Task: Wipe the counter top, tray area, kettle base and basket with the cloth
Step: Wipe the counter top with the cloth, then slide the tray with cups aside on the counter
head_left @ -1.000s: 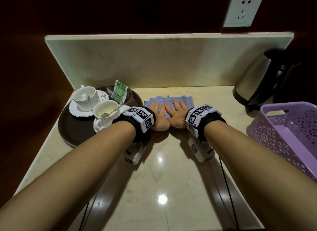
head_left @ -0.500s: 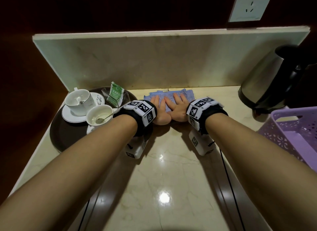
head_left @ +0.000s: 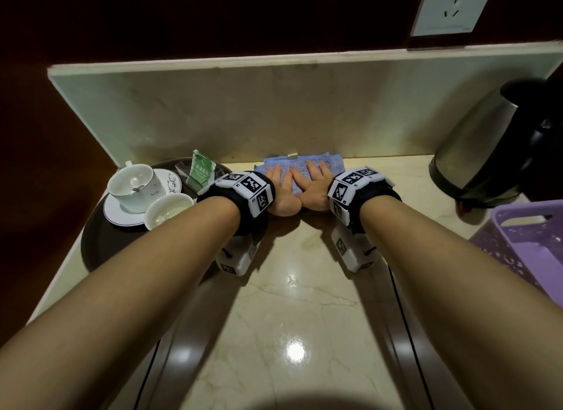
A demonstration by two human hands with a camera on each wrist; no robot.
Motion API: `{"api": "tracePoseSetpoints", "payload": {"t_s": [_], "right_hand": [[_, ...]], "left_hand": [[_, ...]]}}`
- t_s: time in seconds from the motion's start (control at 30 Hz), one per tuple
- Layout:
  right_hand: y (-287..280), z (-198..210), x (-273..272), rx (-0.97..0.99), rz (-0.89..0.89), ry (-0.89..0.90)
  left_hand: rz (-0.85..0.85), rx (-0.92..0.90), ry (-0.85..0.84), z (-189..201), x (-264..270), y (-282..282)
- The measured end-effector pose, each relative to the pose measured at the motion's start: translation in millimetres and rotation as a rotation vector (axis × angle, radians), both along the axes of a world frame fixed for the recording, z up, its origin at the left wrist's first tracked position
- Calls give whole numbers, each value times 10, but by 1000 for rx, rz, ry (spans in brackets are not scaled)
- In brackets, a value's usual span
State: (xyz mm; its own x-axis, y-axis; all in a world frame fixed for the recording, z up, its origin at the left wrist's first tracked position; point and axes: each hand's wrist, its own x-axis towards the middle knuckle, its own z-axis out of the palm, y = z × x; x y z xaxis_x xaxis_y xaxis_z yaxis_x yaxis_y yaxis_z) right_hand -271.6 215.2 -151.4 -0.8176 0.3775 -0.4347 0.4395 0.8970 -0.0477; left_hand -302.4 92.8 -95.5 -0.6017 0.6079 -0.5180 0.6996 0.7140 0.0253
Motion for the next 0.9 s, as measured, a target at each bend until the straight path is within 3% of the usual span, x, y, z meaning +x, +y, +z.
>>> {"api": "tracePoseSetpoints", "payload": {"t_s": [0.2, 0.5, 0.7, 0.9], "right_hand": [[-58, 139, 80, -31, -30, -2], [-97, 219, 153, -40, -38, 15], [-102, 205, 156, -72, -44, 36], [-165, 443, 112, 30, 7, 15]], "left_hand": [[12, -12, -59, 24, -23, 24], [-71, 130, 76, -94, -98, -39], [-119, -66, 27, 197, -17, -132], [-187, 41, 39, 591, 87, -460]]}}
